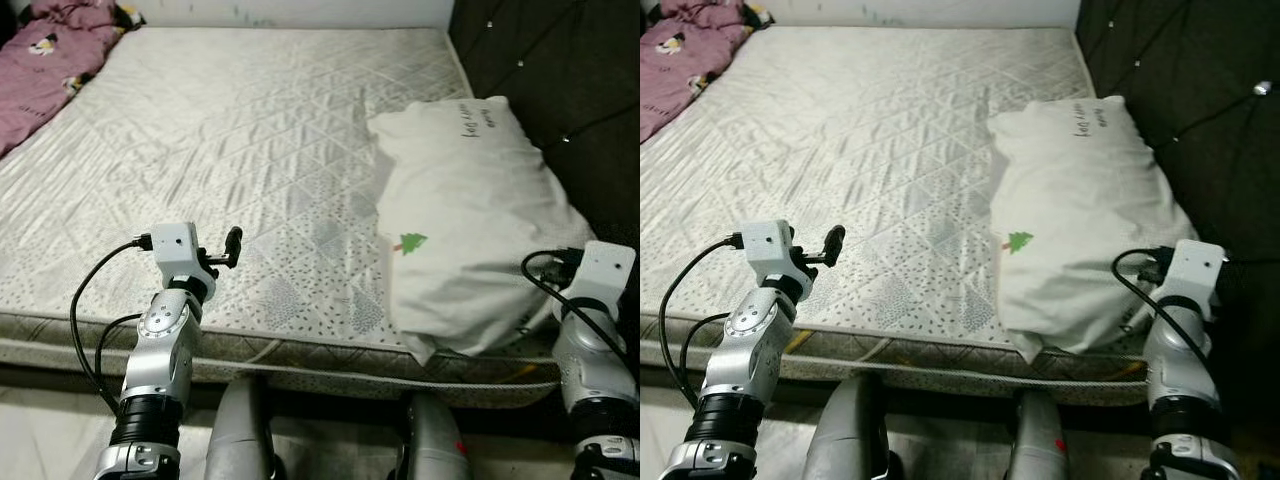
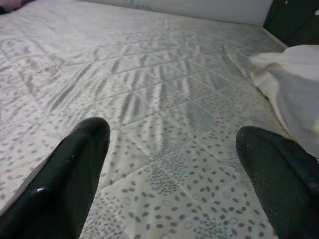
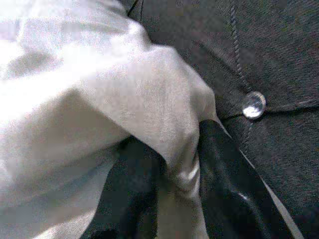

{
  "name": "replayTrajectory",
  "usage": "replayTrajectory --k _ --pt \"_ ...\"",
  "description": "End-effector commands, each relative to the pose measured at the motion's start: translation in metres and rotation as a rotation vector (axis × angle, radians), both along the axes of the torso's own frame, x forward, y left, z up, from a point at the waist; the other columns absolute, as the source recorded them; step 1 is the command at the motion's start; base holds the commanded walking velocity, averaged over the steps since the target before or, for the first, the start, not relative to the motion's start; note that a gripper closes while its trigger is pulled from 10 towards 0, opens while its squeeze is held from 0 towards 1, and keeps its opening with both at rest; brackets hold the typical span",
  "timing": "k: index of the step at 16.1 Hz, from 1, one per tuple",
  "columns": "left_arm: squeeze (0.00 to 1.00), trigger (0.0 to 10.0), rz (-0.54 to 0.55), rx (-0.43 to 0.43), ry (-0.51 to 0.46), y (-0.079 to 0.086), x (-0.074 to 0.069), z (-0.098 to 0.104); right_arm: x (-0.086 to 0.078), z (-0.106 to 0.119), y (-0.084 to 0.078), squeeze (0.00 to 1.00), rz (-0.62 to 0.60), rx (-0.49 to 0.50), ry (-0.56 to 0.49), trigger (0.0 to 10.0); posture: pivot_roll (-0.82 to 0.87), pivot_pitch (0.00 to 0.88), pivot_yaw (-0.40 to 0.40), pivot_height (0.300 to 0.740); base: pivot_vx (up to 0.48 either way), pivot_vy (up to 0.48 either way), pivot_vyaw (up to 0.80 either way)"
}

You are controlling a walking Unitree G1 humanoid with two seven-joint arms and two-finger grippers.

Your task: Clean up the room

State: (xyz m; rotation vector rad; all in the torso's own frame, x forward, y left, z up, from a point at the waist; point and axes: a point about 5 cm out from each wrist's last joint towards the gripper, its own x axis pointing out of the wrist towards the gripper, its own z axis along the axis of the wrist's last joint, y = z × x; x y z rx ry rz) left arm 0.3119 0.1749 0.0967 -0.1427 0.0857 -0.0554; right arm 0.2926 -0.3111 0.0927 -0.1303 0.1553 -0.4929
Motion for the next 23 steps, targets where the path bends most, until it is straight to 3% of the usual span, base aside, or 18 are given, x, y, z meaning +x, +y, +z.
replayTrajectory --k 1,4,5,6,7,11,19,23 --pt "0.0 10.0 0.0 0.015 0.0 0.002 0.001 0.002 0.005 0.013 0.006 1.0 0.034 -0.018 -0.058 10.0 0.0 0.0 0.032 0.606 0.0 0.0 0.0" --pt "0.0 10.0 0.004 0.015 0.001 0.003 0.001 0.002 0.008 0.031 0.015 1.0 0.055 -0.114 -0.119 10.0 0.0 0.0 0.031 0.606 0.0 0.0 0.0" --pt "0.0 10.0 0.0 0.018 -0.001 0.003 0.002 0.002 0.009 0.052 0.03 1.0 0.088 -0.176 -0.205 10.0 0.0 0.0 0.037 0.606 0.0 0.0 0.0" --pt "0.0 10.0 -0.002 0.018 -0.002 0.002 0.003 0.003 0.011 0.058 0.037 1.0 0.108 -0.184 -0.229 10.0 -0.01 0.0 0.041 0.606 0.0 0.0 0.0" --pt "0.0 10.0 -0.006 0.019 -0.004 0.001 0.004 0.003 0.012 0.062 0.045 0.0 0.133 -0.172 -0.25 10.0 -0.01 0.0 0.044 0.606 0.0 0.0 0.0" --pt "0.0 10.0 -0.022 0.018 -0.02 -0.003 0.011 0.008 0.017 0.066 0.068 0.0 0.153 -0.102 -0.283 10.0 -0.01 0.0 0.052 0.639 0.0 0.0 0.0" --pt "0.0 10.0 -0.007 0.018 -0.053 0.0 0.015 0.014 0.028 0.062 0.089 0.0 0.167 -0.039 -0.274 10.0 -0.02 0.0 0.053 0.734 0.0 0.0 0.0" --pt "0.0 10.0 0.001 0.024 -0.048 0.003 0.01 0.012 0.026 0.056 0.1 0.0 0.183 -0.014 -0.261 10.0 -0.01 0.0 0.055 0.74 0.0 0.0 0.0"
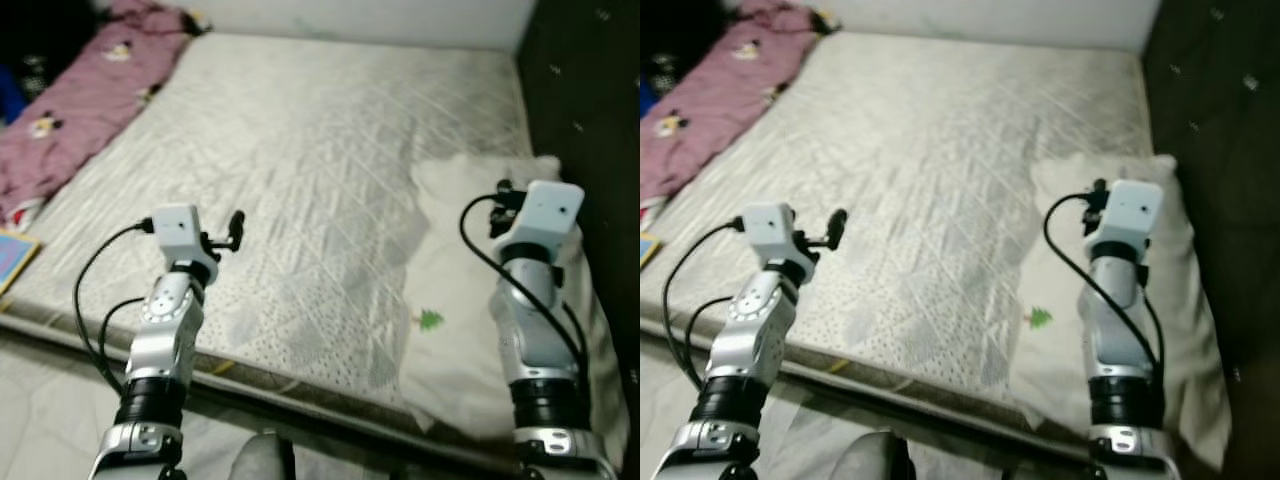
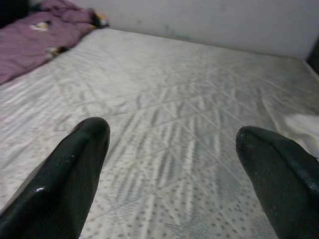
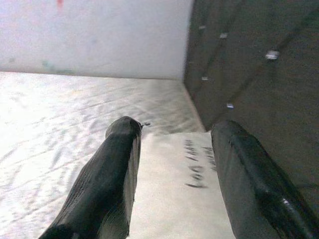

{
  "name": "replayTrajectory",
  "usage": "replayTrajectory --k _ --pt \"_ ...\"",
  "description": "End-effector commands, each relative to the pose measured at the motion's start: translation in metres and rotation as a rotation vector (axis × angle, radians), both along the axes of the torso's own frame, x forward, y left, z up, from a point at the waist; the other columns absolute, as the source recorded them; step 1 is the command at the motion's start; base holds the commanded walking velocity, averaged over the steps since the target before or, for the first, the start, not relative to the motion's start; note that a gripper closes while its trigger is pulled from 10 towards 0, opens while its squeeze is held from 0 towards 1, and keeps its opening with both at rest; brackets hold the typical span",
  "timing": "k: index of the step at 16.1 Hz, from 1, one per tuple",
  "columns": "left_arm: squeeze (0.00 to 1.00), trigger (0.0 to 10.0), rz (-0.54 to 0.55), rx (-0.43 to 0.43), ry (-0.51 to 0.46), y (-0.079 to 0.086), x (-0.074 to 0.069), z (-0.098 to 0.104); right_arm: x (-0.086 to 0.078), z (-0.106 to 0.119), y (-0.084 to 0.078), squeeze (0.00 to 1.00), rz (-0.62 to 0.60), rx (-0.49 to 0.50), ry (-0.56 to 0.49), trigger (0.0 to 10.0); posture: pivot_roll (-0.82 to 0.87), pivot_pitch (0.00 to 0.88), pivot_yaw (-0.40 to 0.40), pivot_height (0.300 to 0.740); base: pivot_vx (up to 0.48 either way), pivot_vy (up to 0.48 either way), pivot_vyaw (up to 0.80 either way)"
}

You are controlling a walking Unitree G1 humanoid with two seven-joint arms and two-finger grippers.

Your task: Clean up the room

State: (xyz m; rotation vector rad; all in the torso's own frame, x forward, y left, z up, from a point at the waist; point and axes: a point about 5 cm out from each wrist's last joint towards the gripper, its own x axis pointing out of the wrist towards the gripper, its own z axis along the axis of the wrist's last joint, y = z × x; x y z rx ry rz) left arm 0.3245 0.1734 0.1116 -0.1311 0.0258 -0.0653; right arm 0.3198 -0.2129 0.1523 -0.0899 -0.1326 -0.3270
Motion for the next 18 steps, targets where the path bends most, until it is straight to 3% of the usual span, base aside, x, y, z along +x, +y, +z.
replayTrajectory --k 1,13,14,15,18 --pt "0.0 10.0 0.006 0.017 0.013 0.005 -0.005 -0.003 -0.004 -0.008 0.004 0.0 0.009 0.007 0.032 10.0 0.0 0.0 0.052 0.74 0.0 0.0 0.0" --pt "0.0 10.0 -0.016 0.024 0.039 -0.003 -0.012 -0.011 -0.007 -0.023 0.003 0.0 0.007 0.041 0.095 10.0 -0.02 0.0 0.034 0.74 0.0 0.0 0.0" --pt "0.0 10.0 -0.011 0.013 0.043 -0.004 -0.013 -0.012 -0.009 -0.025 0.004 0.63 0.014 0.055 0.096 10.0 -0.02 0.0 0.029 0.74 0.0 0.0 0.0" --pt "0.0 10.0 -0.006 0.008 0.049 -0.005 -0.014 -0.014 -0.011 -0.027 0.004 1.0 0.014 0.069 0.101 10.0 -0.02 0.0 0.024 0.74 0.0 0.0 0.0" --pt "0.0 10.0 0.0 0.002 0.054 -0.005 -0.014 -0.015 -0.011 -0.03 0.007 1.0 0.027 0.076 0.12 10.0 -0.03 0.0 0.023 0.74 0.0 0.0 0.0"
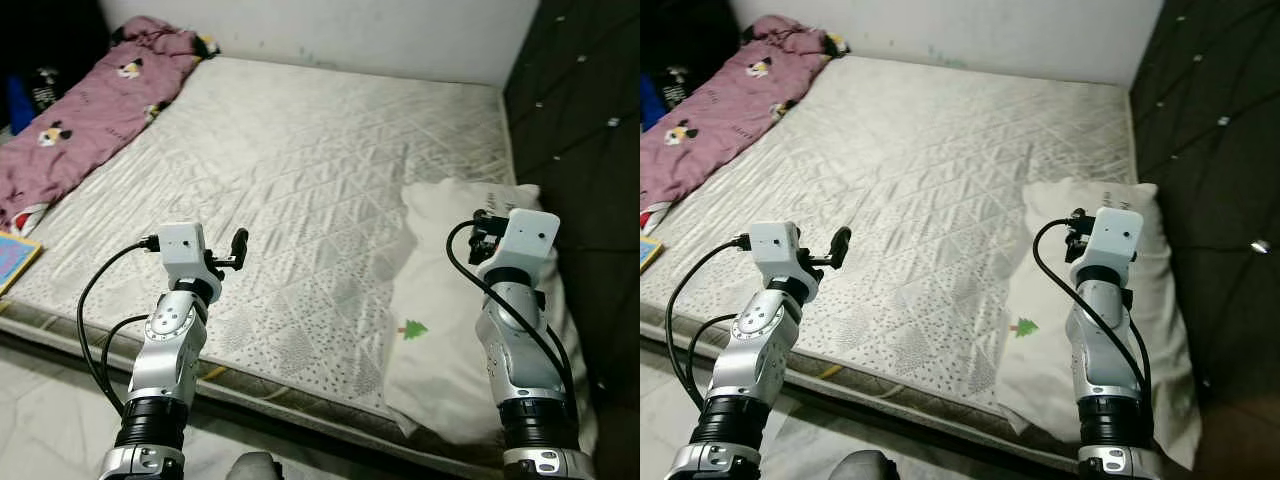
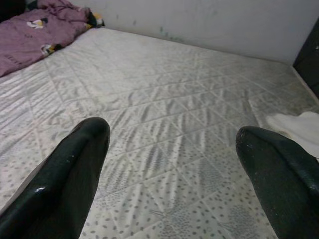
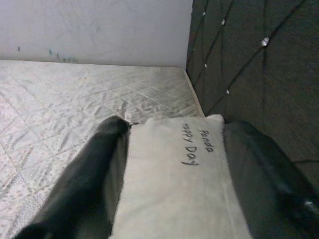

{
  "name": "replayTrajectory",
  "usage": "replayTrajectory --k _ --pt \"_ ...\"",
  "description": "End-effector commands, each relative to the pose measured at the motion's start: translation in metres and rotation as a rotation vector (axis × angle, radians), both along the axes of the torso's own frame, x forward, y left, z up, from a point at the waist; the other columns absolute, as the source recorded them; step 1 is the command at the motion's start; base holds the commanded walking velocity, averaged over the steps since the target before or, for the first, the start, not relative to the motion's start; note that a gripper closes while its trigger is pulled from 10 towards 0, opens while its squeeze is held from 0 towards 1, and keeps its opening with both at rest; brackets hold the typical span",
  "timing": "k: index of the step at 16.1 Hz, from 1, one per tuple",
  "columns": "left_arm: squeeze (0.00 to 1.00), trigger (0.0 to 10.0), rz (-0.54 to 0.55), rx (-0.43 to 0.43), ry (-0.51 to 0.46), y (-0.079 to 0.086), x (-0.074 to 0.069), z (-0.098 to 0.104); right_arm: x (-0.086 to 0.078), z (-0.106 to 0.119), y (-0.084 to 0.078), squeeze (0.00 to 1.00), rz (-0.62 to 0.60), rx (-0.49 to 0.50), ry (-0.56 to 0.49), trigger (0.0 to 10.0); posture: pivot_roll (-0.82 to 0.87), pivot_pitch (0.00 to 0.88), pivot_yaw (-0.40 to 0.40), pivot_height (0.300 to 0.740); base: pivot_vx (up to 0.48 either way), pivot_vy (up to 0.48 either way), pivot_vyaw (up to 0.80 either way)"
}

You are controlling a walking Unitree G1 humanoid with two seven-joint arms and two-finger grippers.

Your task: Clean up the room

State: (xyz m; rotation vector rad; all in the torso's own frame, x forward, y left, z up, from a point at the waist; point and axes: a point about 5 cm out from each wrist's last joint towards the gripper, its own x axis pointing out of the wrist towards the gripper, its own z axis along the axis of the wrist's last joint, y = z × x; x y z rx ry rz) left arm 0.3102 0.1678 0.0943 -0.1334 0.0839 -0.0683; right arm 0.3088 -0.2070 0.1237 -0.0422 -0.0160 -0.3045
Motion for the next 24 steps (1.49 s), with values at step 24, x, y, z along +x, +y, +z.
replayTrajectory --k 24 --pt "0.0 10.0 -0.029 -0.111 0.024 -0.011 -0.003 0.0 0.0 -0.007 0.003 0.0 0.058 0.031 0.068 10.0 -0.04 0.0 0.009 0.74 0.0 0.199 -0.18"
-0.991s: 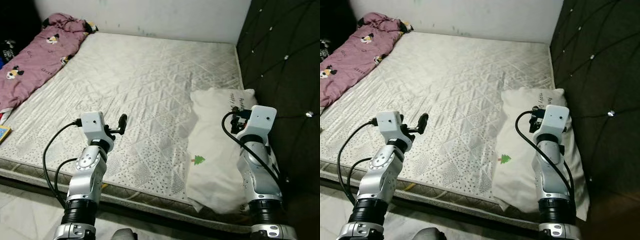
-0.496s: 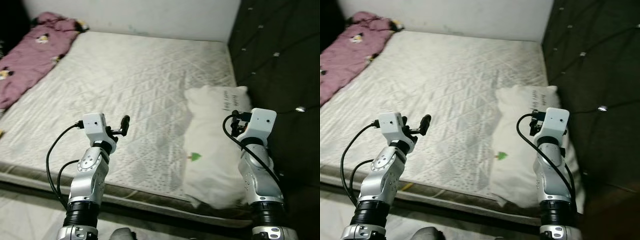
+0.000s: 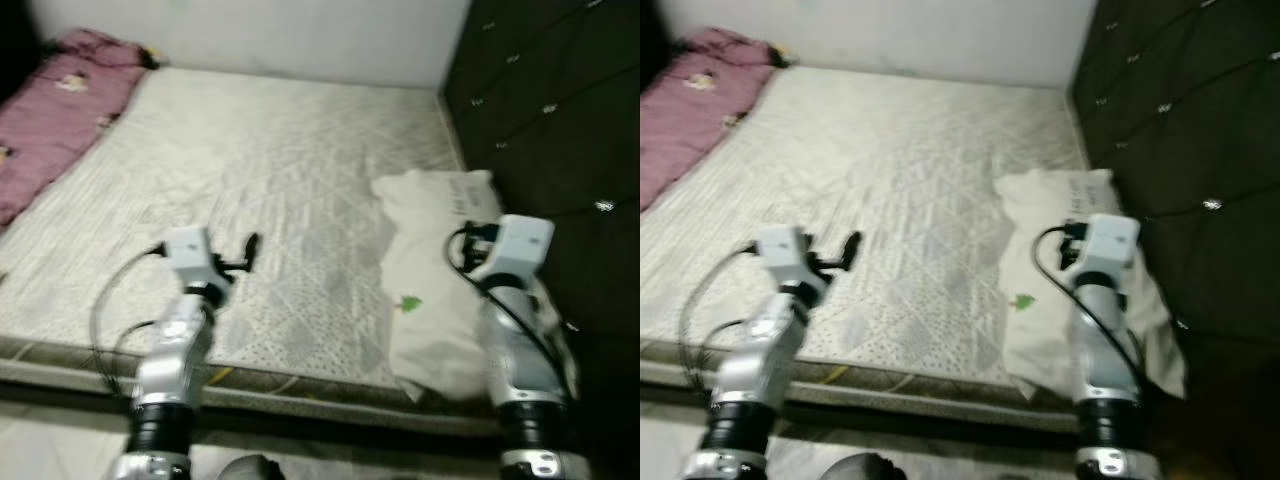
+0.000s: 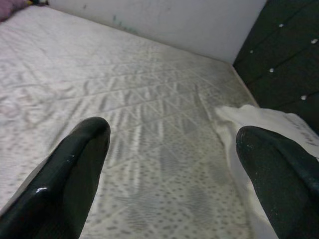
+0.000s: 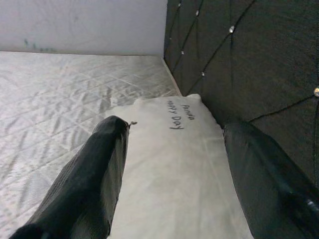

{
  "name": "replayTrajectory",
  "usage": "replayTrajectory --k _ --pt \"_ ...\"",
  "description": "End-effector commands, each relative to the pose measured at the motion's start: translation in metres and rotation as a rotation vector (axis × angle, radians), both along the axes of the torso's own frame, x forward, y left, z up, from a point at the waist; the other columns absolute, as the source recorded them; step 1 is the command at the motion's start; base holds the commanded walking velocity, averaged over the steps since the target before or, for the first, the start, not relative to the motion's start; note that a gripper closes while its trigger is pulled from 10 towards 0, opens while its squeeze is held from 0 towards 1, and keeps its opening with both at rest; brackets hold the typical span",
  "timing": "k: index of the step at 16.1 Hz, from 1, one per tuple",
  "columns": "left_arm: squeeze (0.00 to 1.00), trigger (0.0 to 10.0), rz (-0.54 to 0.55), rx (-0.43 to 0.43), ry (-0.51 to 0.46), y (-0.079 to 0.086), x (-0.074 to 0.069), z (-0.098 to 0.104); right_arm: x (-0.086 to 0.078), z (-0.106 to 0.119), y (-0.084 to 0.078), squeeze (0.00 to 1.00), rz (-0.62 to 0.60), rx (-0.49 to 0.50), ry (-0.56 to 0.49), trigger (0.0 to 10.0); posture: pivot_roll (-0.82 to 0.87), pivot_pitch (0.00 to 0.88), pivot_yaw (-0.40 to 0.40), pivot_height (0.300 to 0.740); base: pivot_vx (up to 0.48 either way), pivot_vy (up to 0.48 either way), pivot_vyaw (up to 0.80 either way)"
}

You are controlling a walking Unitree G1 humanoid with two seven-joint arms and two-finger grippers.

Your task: Clean up the room

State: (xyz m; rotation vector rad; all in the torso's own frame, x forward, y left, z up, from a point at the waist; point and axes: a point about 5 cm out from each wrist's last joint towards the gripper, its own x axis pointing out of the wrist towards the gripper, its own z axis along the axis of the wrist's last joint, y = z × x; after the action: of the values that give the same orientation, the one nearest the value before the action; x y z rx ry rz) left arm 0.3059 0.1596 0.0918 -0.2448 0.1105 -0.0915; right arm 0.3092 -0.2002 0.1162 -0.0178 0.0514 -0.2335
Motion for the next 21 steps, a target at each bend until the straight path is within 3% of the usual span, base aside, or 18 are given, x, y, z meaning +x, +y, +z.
replayTrajectory --k 1,15,17,21 --pt "0.0 10.0 -0.008 0.0 -0.006 -0.003 0.001 0.003 -0.001 0.001 -0.004 0.0 -0.011 -0.003 0.003 10.0 -0.04 0.0 0.009 0.74 0.0 0.48 0.0" --pt "0.0 10.0 -0.008 0.0 -0.006 -0.003 0.001 0.003 -0.001 0.001 -0.004 0.0 -0.011 -0.003 0.003 10.0 -0.04 0.0 0.009 0.74 0.0 0.48 0.0" --pt "0.0 10.0 -0.001 -0.002 -0.019 -0.002 -0.001 0.003 -0.001 -0.011 -0.001 0.0 0.038 0.009 0.056 10.0 -0.04 0.0 0.006 0.74 0.0 0.0 0.0" --pt "0.0 10.0 -0.003 -0.005 -0.017 -0.002 -0.002 0.003 -0.001 -0.013 -0.001 0.0 0.048 0.002 0.063 10.0 -0.04 0.0 0.007 0.74 0.0 0.0 0.0"
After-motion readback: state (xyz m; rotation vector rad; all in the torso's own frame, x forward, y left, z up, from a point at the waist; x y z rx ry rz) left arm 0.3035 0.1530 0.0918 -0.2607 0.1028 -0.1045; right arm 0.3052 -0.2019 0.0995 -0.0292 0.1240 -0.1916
